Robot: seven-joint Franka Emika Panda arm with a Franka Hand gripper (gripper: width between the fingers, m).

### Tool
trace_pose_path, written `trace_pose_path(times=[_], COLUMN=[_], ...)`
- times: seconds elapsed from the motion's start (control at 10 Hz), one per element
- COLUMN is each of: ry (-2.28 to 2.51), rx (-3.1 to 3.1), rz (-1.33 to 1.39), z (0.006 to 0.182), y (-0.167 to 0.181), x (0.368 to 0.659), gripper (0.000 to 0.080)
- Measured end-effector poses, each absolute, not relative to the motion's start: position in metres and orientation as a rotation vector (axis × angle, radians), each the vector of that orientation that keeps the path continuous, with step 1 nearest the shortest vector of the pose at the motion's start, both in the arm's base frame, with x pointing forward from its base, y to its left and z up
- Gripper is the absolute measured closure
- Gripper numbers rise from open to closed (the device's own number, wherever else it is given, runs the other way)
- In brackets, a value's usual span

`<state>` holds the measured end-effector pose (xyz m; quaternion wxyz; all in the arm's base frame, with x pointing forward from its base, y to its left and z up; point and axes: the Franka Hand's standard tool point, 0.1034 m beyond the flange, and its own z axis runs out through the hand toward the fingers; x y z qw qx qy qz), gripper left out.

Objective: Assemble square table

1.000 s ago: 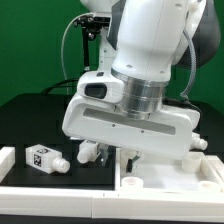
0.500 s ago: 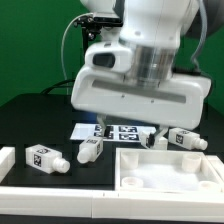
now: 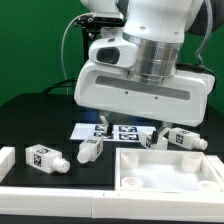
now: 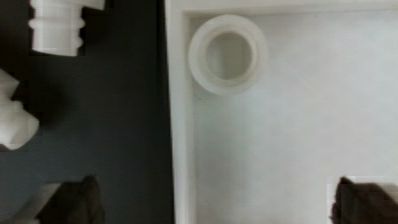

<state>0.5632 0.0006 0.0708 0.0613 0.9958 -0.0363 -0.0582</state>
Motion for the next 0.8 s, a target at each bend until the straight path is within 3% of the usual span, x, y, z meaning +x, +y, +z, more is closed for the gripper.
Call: trace_pose_path(times=[0.4,0.8], ry=[0.098,0.117], rx=[3.005,3.0], rz=[-0.15,-0.176], z=[0.08,0.078], y=[0.054,0.051], x=[0.532,0.53], gripper=[0.0151,0.0151])
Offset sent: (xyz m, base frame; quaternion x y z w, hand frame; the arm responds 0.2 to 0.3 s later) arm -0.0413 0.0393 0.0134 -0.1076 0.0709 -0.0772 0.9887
